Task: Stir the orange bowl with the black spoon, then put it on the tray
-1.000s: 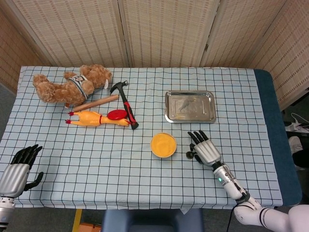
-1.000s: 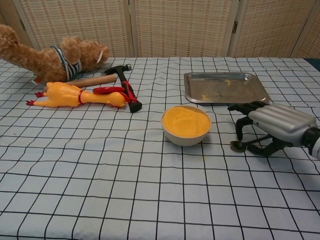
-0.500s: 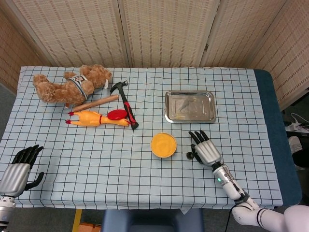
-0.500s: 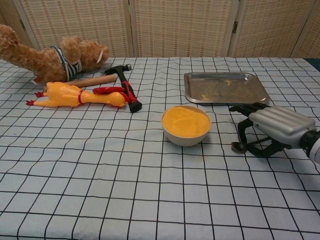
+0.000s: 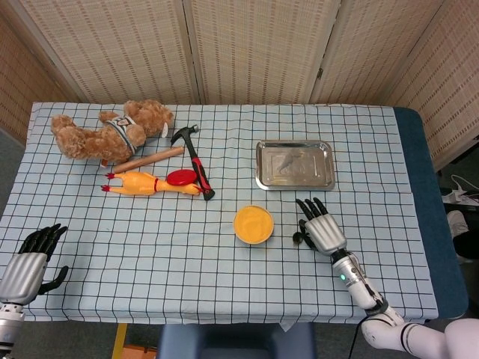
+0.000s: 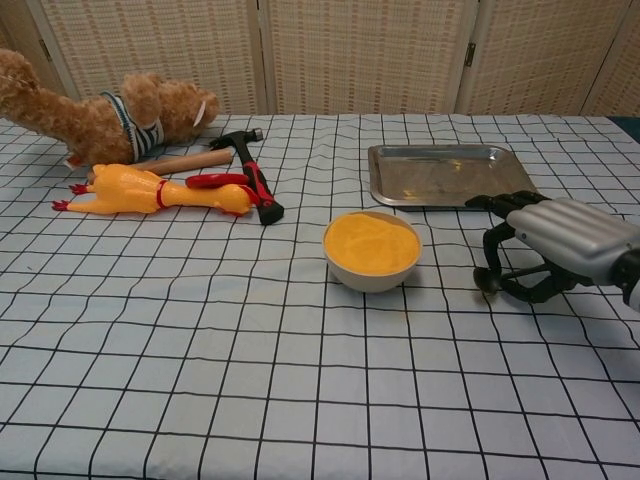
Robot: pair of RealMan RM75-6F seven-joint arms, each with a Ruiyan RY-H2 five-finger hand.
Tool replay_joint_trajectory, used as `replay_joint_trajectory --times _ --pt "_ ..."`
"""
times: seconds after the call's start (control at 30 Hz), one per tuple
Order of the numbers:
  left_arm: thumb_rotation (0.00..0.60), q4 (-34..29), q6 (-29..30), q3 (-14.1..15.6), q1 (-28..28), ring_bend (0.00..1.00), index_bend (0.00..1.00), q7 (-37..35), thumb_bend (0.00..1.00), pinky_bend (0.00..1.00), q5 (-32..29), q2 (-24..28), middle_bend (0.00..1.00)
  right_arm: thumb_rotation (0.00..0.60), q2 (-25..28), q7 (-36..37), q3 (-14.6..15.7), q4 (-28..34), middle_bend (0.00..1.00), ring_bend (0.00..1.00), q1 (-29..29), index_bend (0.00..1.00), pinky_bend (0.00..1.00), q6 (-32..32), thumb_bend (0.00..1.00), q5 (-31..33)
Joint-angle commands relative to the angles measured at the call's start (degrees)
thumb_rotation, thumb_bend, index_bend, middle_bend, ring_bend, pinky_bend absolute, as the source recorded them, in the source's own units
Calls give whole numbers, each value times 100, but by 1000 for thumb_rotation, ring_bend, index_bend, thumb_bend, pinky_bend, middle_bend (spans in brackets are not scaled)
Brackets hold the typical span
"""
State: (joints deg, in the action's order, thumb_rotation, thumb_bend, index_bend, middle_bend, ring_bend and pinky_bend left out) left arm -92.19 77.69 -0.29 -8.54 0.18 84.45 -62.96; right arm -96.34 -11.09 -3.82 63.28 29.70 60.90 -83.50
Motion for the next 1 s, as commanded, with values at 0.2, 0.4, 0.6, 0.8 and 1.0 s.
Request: replay_joint_trajectory --times 0.2,0.4,0.6,0.8,1.0 --pt "600 -4 28 2 5 0 0 -12 410 76 26 0 0 600 214 -106 -399 448 0 0 195 640 0 94 322 159" --pt "600 -13 48 8 4 0 0 -40 410 77 66 9 0 600 222 -553 -828 899 0 0 639 633 0 -228 322 471" --pt "600 -42 91 28 26 0 0 -115 410 77 115 60 0 600 -45 -1365 -1066 1065 0 0 1031 630 0 -435 323 841" --pt "600 -29 121 26 26 0 0 -230 410 77 161 91 0 600 -427 -2155 -1187 1051 0 0 1336 620 0 -419 322 1166" --pt "600 -17 167 32 37 0 0 -356 410 78 219 132 0 600 -696 -2768 -1179 1032 0 0 1553 589 0 -442 322 1460"
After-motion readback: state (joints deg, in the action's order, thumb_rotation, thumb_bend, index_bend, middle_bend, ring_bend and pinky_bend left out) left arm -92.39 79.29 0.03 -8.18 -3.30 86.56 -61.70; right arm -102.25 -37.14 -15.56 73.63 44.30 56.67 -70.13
